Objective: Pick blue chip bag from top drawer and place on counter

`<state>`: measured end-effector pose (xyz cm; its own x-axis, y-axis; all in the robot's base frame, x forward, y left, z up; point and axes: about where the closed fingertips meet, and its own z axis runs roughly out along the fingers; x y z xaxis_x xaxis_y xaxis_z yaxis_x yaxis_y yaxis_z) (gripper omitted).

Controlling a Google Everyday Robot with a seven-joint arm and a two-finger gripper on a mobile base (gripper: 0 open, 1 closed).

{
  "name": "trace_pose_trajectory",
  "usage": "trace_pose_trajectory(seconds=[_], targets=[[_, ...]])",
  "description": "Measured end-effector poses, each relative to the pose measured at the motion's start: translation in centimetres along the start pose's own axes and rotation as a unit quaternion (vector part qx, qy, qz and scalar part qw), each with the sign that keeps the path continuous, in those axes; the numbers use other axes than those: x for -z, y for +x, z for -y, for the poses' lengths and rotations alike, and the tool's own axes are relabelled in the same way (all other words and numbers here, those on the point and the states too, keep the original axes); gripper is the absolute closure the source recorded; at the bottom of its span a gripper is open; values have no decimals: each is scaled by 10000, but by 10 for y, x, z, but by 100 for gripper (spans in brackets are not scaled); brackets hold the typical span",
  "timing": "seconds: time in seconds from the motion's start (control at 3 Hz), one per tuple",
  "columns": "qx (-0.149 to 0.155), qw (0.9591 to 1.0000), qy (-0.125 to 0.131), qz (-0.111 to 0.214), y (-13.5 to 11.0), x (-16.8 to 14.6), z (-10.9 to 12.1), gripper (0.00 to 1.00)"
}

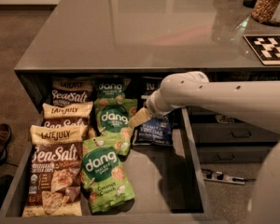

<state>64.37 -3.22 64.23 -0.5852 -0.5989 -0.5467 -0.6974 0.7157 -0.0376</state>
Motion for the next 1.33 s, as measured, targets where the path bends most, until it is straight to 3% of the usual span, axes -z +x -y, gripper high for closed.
trace_pose_trajectory(seconds=[0.33,1.0,1.33], targets=[[135,9992,307,-226,4,-12,-6,0],[50,9964,711,-457,12,-24,2,0],[-12,9964,721,-456,12,-24,1,18]])
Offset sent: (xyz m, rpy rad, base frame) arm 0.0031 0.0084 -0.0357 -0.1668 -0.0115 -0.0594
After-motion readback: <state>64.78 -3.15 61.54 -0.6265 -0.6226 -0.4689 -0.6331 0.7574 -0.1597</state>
